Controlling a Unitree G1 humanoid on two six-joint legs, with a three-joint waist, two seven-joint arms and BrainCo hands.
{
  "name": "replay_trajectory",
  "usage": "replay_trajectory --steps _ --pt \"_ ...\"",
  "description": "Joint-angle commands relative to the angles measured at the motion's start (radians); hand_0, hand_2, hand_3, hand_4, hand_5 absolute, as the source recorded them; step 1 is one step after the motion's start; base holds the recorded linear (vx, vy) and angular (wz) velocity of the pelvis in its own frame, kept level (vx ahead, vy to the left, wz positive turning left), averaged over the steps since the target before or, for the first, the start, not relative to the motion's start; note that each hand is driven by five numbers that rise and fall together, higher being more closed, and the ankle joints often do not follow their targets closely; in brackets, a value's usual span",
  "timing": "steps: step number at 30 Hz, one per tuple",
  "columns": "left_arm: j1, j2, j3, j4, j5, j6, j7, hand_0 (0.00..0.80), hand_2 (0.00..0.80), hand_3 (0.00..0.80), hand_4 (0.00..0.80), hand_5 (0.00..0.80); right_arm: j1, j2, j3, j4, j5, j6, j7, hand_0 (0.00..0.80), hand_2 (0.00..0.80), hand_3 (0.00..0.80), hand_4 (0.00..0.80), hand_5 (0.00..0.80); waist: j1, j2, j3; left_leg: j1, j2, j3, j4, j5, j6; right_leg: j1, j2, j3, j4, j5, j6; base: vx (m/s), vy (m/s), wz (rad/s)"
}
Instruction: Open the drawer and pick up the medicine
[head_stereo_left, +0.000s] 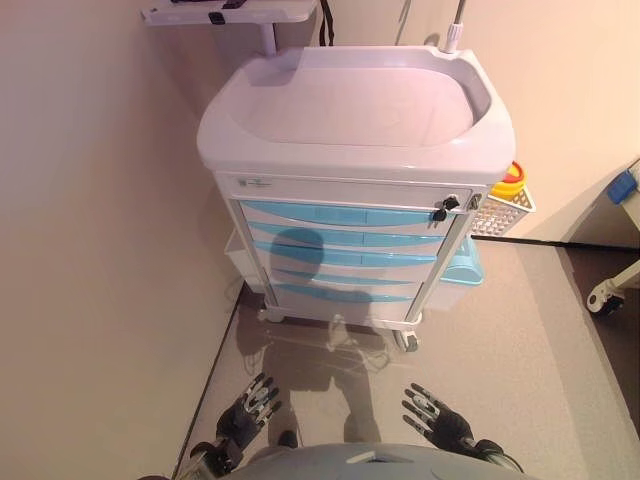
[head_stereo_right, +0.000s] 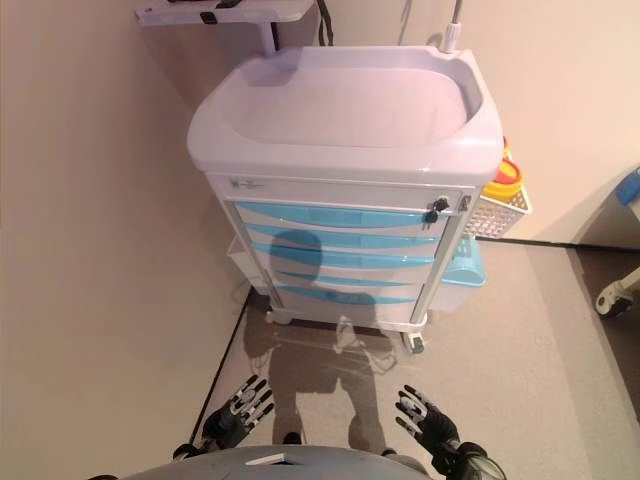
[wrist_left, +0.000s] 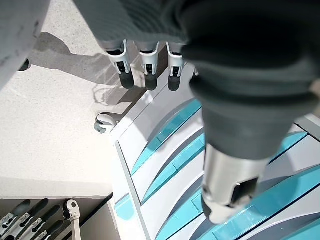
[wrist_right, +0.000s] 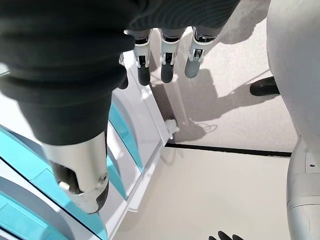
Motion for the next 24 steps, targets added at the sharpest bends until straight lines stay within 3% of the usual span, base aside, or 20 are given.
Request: replay_trajectory --steps 1,9,24 --pt "-0.096 -0.011 -0.024 0.055 0.028 -0.01 -0.013 0.0 0.0 0.0 0.0 0.0 -0.066 0.024 0.025 0.023 -0.02 -0.026 0.034 0.0 0.0 0.0 0.0 0.0 0.02 -0.041 0.014 -0.009 -0.062 0.028 0.008 -0.078 0.006 -0.018 -0.034 -0.024 -0.018 0.053 0.068 0.0 0.0 0.0" --pt "-0.091 -0.007 -0.01 0.048 -0.043 0.043 -0.05 0.0 0.0 0.0 0.0 0.0 -0.065 0.022 0.023 0.016 -0.01 -0.018 0.041 0.0 0.0 0.0 0.0 0.0 0.021 -0.04 0.014 -0.011 -0.062 0.028 0.008 -0.077 0.007 -0.021 -0.033 -0.022 -0.017 0.054 0.067 0.0 0.0 0.0" --pt "-0.089 -0.014 -0.015 0.051 -0.045 0.028 -0.06 0.0 0.0 0.0 0.0 0.0 -0.062 0.026 0.02 0.02 -0.002 -0.031 0.054 0.0 0.0 0.0 0.0 0.0 0.02 -0.042 0.013 -0.007 -0.062 0.028 0.007 -0.08 0.008 -0.019 -0.034 -0.021 -0.016 0.053 0.067 0.0 0.0 0.0"
